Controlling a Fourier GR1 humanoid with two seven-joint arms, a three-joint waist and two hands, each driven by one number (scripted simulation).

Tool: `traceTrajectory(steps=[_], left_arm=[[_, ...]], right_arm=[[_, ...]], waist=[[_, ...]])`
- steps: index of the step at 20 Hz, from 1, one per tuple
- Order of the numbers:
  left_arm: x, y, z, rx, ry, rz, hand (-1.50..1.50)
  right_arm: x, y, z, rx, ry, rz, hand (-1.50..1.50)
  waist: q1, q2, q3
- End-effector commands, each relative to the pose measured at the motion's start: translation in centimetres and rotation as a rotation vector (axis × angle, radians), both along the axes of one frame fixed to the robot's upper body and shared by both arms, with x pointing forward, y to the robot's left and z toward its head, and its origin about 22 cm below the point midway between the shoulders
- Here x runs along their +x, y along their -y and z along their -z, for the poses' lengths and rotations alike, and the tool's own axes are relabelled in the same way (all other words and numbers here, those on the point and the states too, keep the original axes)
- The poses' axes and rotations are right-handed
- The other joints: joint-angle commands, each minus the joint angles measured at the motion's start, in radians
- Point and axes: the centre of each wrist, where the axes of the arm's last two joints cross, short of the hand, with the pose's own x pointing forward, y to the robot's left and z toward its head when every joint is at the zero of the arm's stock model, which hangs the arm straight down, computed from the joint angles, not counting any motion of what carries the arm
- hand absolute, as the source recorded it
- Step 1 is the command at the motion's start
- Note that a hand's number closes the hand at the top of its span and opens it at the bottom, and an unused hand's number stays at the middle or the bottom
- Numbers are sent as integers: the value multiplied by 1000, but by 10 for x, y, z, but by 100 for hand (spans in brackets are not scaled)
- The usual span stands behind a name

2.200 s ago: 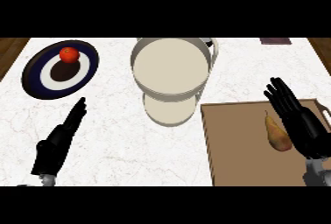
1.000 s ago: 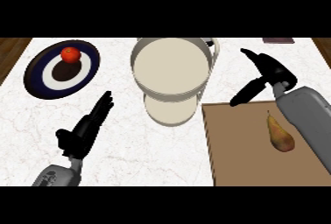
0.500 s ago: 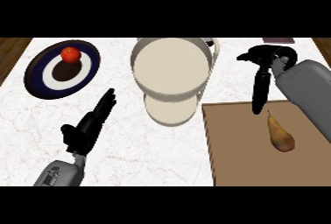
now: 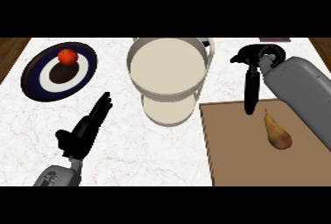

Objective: Pick the pear from the tray and place it in the tiered basket

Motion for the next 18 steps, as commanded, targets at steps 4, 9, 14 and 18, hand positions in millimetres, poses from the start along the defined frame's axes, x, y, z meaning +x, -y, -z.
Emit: traceTrajectory(steps=[4,9,14,18], left_arm=[[-1,3,3,8,-4,-17,0],[-5,-24,13,-4,-14,-15,0],[6,13,-7,-9,0,11,0],[2,8,6,-9,-5,-2,0]], right_arm=[[-4,7,18,-297,-50,72,-150],[-10,18,56,-299,-109,110,-150],[-20,11,67,-238,-108,130,-150],[-39,29,78,-294,-93,137,-150]], waist=[[-2,0,1],[-2,5,1],[-2,4,2],[-13,1,1]])
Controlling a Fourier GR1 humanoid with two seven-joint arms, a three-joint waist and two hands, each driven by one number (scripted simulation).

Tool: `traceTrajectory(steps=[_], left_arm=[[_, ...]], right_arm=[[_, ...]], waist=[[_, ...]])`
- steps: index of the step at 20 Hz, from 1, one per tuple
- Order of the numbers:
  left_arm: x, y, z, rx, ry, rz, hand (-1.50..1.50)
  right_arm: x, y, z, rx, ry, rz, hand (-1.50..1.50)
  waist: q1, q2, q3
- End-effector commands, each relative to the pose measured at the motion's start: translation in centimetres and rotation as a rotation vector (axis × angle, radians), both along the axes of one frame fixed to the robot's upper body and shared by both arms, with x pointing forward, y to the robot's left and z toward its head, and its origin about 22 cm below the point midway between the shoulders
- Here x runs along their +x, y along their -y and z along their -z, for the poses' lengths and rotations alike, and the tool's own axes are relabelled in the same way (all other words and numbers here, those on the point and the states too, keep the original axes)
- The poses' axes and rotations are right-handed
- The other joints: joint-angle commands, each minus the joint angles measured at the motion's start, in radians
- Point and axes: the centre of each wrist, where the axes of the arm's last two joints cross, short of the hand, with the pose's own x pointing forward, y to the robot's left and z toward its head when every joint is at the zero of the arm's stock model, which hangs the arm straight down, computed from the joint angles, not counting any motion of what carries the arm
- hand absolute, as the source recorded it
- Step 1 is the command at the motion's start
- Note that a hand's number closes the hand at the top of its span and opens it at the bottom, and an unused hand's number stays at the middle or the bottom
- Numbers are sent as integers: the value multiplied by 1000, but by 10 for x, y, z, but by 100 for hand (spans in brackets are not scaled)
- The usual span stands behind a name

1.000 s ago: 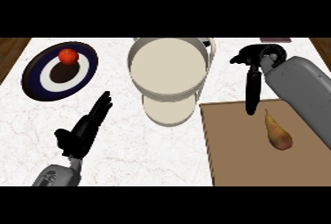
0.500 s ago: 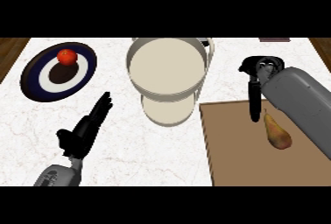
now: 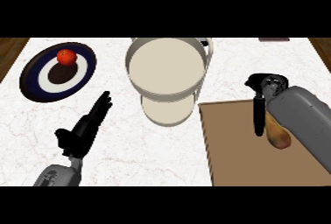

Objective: Pick the pear from the tray and place it in the tiered basket

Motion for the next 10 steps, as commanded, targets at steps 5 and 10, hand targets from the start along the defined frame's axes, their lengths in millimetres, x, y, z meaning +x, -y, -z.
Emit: traceTrajectory(steps=[5,10], left_arm=[[-6,-4,-1,4,-11,5,0],[-1,1,6,4,-7,9,0]], right_arm=[[-10,18,13,-138,-36,108,-150],[-30,36,37,-105,-39,114,-150]], waist=[[4,1,0],[0,2,0]])
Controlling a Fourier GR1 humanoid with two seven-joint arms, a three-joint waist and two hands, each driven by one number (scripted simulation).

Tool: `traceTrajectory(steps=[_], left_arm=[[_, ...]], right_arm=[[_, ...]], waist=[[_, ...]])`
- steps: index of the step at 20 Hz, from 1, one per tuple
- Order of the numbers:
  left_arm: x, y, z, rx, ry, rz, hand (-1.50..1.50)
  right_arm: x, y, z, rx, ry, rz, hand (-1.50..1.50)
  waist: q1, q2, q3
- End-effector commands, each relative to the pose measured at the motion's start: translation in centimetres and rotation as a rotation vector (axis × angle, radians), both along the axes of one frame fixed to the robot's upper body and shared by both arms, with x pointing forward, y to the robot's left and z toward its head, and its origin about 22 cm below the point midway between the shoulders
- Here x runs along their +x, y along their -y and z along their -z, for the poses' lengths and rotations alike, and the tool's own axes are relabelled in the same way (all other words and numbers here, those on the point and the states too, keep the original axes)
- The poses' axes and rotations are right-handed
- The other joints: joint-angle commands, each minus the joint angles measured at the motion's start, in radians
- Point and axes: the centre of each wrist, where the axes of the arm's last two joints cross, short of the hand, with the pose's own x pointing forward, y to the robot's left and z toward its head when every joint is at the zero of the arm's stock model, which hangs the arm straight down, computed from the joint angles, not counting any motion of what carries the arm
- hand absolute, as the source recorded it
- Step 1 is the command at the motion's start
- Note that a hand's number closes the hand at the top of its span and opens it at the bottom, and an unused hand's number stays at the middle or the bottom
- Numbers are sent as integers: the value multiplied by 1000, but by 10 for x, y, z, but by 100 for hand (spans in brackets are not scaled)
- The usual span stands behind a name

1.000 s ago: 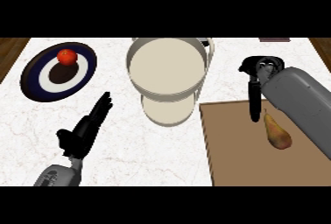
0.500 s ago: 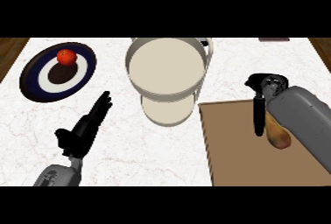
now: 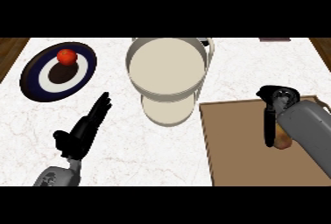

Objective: Pick the pear from the tray and place it in the tiered basket

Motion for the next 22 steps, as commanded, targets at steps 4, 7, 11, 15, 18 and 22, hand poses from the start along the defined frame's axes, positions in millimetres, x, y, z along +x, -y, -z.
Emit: traceTrajectory(steps=[4,7,11,15,18,22], left_arm=[[-6,10,5,-2,-7,11,0],[9,-2,-9,-3,1,8,0],[9,23,-2,7,8,8,0],[0,-10,0,0,5,-3,0],[3,21,-12,-13,5,9,0],[9,10,-4,25,-2,11,0]], right_arm=[[-2,7,13,-69,-54,51,-150],[-10,26,20,-67,-50,54,-150],[-8,33,24,-30,-37,71,-150],[-21,18,33,99,106,19,150],[-21,25,49,96,112,5,150],[-12,3,45,98,140,-12,150]], waist=[[8,2,0],[4,2,0],[6,3,0],[7,2,1],[10,3,1],[11,4,1]])
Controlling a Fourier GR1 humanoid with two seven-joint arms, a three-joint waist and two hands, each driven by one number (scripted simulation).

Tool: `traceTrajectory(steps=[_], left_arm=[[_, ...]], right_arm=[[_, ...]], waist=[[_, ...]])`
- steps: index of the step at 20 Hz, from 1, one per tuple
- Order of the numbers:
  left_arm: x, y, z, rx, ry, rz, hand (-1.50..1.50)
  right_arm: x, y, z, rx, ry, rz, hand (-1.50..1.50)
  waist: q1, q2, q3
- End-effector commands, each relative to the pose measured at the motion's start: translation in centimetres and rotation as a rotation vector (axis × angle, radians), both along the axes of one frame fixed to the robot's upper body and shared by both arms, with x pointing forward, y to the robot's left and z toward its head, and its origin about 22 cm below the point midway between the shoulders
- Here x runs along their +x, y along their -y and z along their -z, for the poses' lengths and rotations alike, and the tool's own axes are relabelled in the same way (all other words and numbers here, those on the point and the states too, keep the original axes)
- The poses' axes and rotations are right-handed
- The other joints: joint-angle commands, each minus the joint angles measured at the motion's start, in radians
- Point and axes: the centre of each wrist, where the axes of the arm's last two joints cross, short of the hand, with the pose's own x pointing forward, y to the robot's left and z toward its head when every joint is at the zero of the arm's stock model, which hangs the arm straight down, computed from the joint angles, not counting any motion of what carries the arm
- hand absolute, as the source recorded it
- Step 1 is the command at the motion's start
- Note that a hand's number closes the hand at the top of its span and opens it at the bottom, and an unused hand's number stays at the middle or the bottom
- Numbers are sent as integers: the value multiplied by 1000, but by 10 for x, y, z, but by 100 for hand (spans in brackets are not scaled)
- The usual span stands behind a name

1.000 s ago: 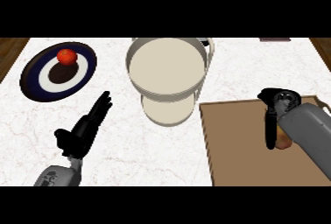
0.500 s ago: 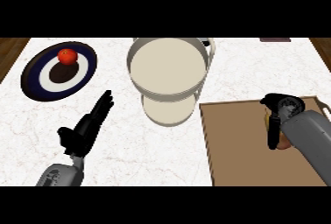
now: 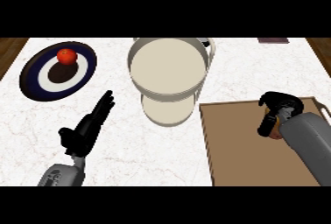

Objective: Pick the pear from the tray and place it in the tiered basket

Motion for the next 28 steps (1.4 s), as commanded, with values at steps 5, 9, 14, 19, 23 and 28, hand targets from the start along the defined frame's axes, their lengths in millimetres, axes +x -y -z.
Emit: traceTrajectory(steps=[5,9,14,19,23,28], left_arm=[[3,2,4,-7,3,-1,0],[-4,-16,1,5,-28,-71,0],[-17,-12,8,-2,-15,-72,0],[-23,-36,11,9,-14,-72,0],[-24,-17,12,1,9,-52,0],[0,-9,1,-6,13,2,0]], right_arm=[[-15,-16,4,61,111,-54,150],[-59,21,-20,73,415,-23,150],[-108,28,-29,119,660,20,150],[-120,10,-75,517,894,85,150],[-150,-2,-111,552,1085,44,150],[-168,-29,-175,564,1118,-11,150]], waist=[[-1,8,14],[-71,-12,15],[-63,-10,14],[-54,-11,14],[-28,-2,13],[-3,7,12]])
